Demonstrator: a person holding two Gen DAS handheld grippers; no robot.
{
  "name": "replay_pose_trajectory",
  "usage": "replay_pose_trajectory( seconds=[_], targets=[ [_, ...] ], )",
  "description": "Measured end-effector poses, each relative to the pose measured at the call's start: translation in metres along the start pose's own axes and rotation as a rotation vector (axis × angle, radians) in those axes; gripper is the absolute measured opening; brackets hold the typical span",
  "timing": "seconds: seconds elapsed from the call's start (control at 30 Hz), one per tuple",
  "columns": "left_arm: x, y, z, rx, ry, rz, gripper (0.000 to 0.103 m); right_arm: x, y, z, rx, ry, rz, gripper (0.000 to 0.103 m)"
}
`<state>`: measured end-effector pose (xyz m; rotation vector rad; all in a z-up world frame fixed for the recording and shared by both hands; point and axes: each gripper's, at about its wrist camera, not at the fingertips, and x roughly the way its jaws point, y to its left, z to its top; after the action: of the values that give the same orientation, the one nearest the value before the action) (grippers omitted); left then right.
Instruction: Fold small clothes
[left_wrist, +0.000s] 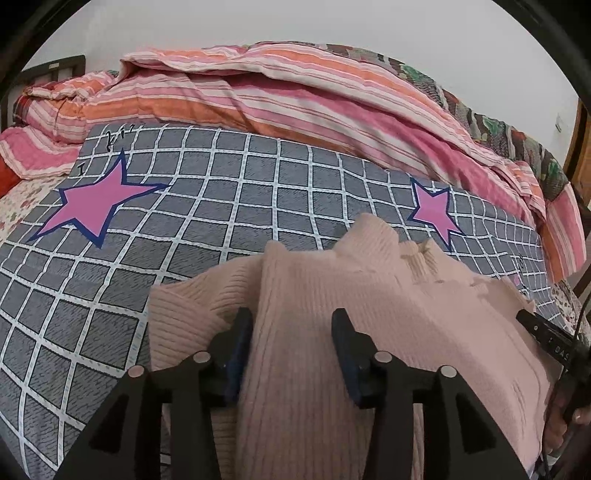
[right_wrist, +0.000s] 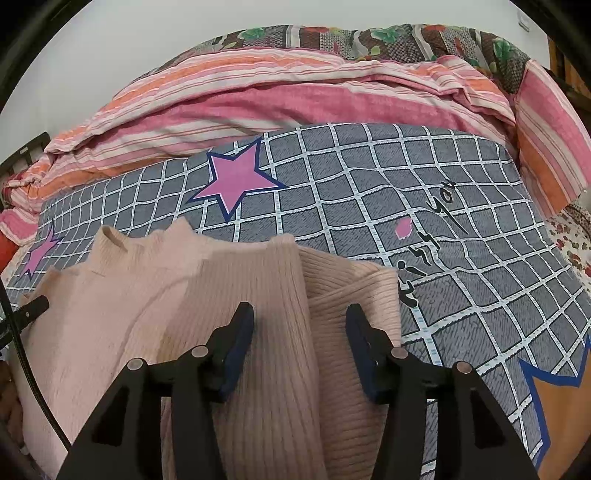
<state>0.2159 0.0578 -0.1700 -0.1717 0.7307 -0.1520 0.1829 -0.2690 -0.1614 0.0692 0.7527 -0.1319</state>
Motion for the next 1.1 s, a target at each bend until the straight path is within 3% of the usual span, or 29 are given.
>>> replay_pose_trajectory(
  seconds=[0.13,0.73,0.93,1.0,1.1],
  targets=[
    [-0.004,-0.002,0.000,0.011,-0.018,-0.009,0.057,0.000,0.000,0.000,-0.003,-0.002,-0.002,0.053],
    [-0.005,-0.002,0.000,0.004,-0.026,0.001,0.058,-0.002,0.000,0.000,-0.010,-0.008,-0.005,0.056],
    [-0.028,0.016,0.005,-0.098,-0.129,-0.014,0.061,-0.030,0.006,0.004,-0.043,-0.115,-0.020,0.057],
    [-0.034,0.026,0.008,-0.149,-0.153,-0.024,0.062,-0.044,0.012,0.003,-0.051,-0.145,0.009,0.062],
    [-0.036,0.036,0.010,-0.184,-0.161,-0.009,0.062,-0.055,0.025,0.000,-0.056,-0.142,0.121,0.064]
  ],
)
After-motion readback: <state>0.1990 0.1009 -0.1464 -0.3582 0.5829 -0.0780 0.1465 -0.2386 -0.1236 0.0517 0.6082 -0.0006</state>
